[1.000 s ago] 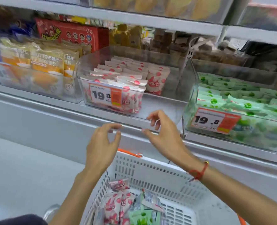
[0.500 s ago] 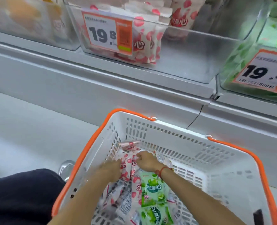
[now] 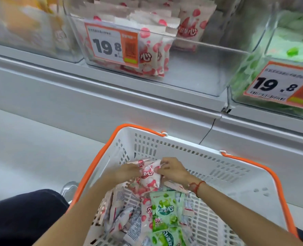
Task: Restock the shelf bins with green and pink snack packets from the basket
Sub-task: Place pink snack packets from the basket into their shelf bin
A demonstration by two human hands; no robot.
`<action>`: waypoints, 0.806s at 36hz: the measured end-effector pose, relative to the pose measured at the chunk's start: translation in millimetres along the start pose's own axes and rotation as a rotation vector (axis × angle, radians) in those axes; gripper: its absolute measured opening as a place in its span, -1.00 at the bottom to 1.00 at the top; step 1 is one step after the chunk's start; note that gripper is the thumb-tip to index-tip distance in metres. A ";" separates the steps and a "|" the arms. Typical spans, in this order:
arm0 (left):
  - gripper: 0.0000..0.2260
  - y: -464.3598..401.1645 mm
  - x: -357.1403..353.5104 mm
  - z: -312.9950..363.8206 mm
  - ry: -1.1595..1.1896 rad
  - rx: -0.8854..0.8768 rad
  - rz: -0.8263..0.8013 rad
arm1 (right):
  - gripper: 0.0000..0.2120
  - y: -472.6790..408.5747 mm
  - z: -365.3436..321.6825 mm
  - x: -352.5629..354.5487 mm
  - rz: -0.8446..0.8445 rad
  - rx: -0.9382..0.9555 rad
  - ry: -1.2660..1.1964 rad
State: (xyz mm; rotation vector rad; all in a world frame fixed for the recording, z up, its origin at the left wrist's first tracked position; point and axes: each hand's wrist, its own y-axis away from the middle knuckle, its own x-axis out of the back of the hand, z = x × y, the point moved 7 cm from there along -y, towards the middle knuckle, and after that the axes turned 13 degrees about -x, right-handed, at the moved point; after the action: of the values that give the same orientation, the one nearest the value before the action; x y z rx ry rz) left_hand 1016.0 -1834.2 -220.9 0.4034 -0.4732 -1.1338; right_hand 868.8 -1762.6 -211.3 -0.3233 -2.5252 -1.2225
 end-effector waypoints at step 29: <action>-0.78 141.7 105.6 327.6 -0.699 -0.974 1.046 | -0.79 243.2 -237.5 187.8 0.797 0.616 -0.181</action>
State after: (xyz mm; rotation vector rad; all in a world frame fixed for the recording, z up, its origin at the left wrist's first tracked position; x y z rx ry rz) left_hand 979.9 -1901.3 143.4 -1.0368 -0.5577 -0.3204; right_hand 819.9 -1790.1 172.9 -1.1545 -2.3495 -0.1145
